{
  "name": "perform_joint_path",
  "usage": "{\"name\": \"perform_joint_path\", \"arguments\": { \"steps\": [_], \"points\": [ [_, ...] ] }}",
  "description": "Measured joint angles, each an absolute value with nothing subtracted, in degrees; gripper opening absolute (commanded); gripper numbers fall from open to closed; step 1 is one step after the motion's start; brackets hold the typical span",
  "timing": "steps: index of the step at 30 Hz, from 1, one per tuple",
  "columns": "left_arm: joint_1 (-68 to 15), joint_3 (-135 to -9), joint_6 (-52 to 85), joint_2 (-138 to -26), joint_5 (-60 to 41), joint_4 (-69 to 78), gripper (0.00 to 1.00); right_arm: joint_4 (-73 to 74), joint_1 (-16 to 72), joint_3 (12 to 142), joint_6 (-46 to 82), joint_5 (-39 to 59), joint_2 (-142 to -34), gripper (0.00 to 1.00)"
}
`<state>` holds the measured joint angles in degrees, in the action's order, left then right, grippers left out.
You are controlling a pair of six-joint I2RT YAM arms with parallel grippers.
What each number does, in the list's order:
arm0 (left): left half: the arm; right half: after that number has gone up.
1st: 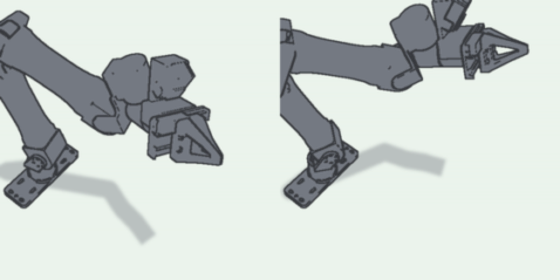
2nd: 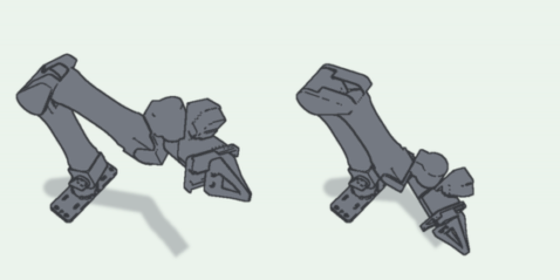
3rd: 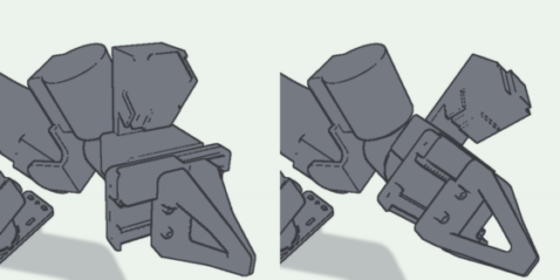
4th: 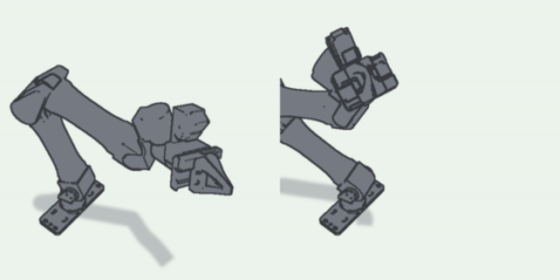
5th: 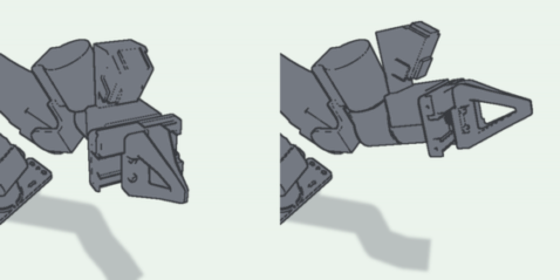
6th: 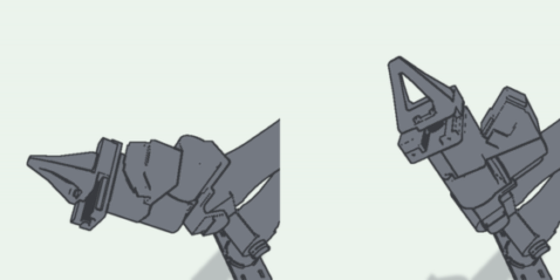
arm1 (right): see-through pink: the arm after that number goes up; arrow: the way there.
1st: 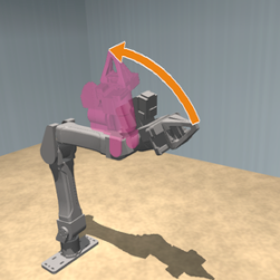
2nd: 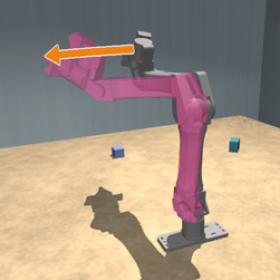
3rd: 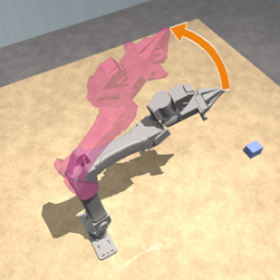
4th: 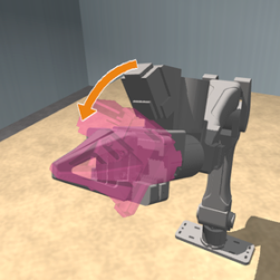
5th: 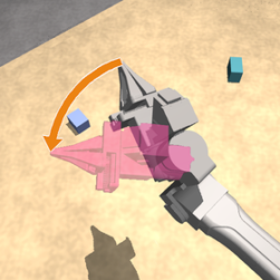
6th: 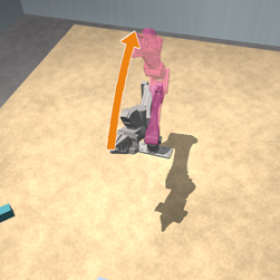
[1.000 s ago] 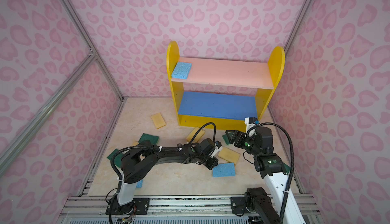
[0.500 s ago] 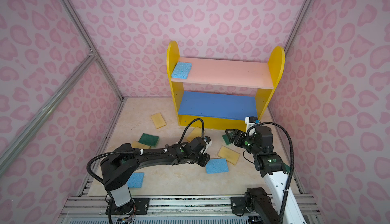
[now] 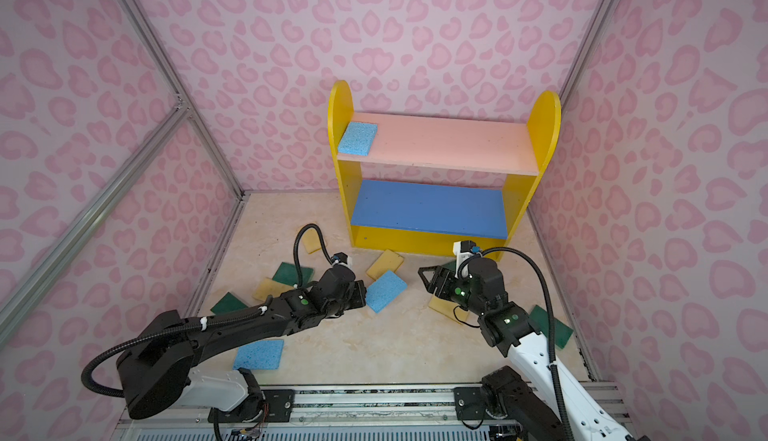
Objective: Place and organize the cleaning sponges onto the shelf
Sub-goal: 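Grasp and lift the second blue sponge with the left gripper, then bring the right gripper to the blue sponge held by the left gripper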
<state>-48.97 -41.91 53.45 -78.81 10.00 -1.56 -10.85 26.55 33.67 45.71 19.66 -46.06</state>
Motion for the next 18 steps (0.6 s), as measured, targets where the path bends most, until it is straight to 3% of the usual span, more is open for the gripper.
{"name": "perform_joint_path", "arguments": {
  "steps": [8,18],
  "points": [
    [-45.3,-37.3,61.9,-70.0,16.7,-1.8,0.04,0.5,40.1,31.6,52.3,11.8,-56.1,0.61],
    [-43.8,-35.9,66.8,-62.9,23.0,-3.8,0.04,12.8,49.1,39.1,55.9,15.1,-73.3,0.63]
  ]
}}
